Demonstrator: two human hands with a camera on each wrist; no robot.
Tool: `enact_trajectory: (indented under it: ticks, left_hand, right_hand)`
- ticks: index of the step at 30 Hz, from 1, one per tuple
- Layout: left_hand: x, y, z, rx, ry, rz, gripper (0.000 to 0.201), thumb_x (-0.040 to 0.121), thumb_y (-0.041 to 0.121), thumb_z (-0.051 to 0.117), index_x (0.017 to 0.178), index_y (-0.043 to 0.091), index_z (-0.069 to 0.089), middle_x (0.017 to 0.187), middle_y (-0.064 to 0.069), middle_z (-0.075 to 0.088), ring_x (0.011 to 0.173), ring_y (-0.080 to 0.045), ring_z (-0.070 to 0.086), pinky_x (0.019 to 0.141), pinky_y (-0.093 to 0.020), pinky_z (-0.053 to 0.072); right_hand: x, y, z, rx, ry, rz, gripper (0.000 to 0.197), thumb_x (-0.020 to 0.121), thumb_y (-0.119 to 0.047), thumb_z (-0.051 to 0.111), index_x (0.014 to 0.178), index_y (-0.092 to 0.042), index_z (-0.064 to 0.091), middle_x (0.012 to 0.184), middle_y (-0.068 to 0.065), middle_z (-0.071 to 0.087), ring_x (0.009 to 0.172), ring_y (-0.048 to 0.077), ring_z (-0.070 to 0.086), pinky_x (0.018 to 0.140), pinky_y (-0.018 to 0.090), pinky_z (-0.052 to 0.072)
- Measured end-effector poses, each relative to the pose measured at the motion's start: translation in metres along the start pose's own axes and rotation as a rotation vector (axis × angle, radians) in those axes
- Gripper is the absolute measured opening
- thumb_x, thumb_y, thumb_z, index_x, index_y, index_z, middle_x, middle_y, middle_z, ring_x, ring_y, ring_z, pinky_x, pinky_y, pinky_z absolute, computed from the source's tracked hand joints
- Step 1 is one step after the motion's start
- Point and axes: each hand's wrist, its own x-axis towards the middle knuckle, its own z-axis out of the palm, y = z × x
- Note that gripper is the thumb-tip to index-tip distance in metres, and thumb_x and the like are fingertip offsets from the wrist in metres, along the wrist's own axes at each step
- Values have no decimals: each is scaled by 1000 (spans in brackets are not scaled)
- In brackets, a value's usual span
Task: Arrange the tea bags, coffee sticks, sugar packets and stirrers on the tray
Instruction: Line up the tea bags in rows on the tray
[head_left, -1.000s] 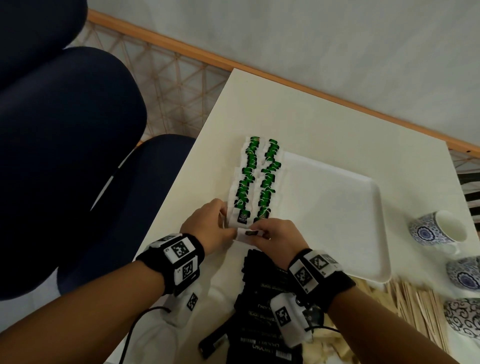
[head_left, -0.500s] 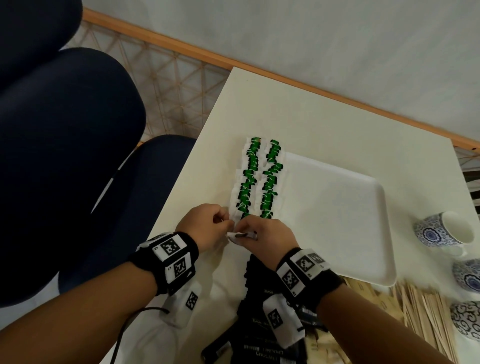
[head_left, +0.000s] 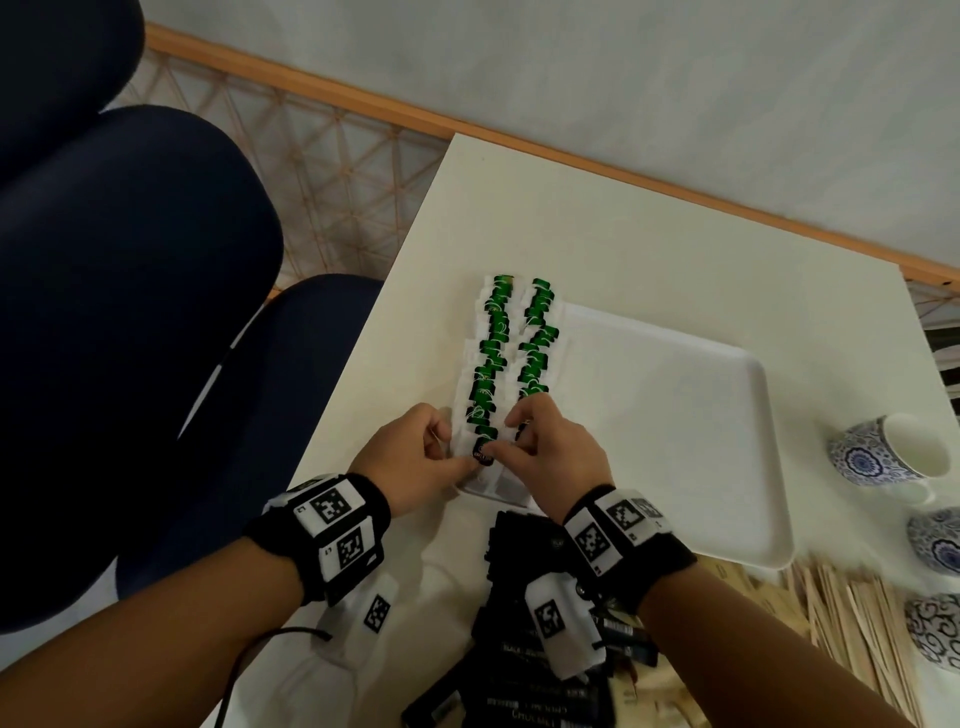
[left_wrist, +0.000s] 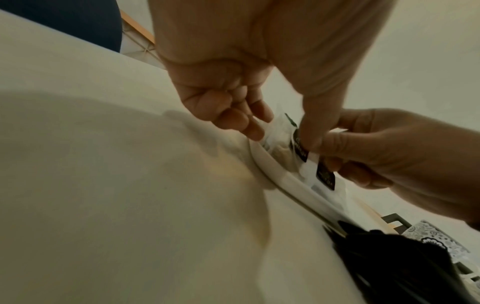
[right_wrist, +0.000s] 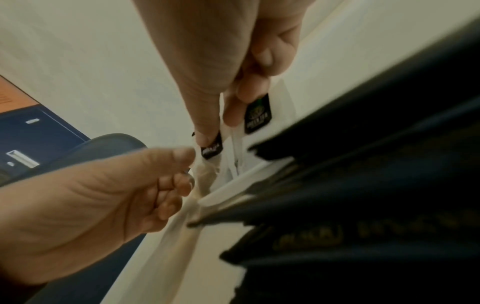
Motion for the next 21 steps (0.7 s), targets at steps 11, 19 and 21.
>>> enact_trajectory:
  ticks: [11, 19, 21]
  left_hand:
    - [0, 15, -5, -159, -89, -21, 79, 87, 5, 58, 150, 25, 13, 154, -1, 27, 139, -16, 31, 111, -30, 30]
    - [-2, 28, 5, -262, -238, -54, 92, 89, -2, 48, 150, 34, -11, 160, 1, 3, 145, -14, 13, 108, -25, 22]
    - [-1, 29, 5, -276, -237, -60, 90, 89, -2, 47, 150, 35, -9, 160, 2, 3, 145, -13, 11, 107, -25, 22]
  right_hand:
    - [-4, 37, -19, 219, -89, 319, 50, 85, -17, 59, 133, -18, 42, 81, -4, 64, 76, 16, 64, 72, 30, 52]
    - [-2, 26, -6, 354, -55, 329, 71, 84, -7, 64, 142, -21, 27, 75, -1, 59, 72, 22, 66, 75, 40, 57]
    - [-1, 27, -7, 364, -59, 327, 70, 83, -9, 66, 141, -21, 29, 74, 0, 61, 71, 21, 66, 75, 41, 57]
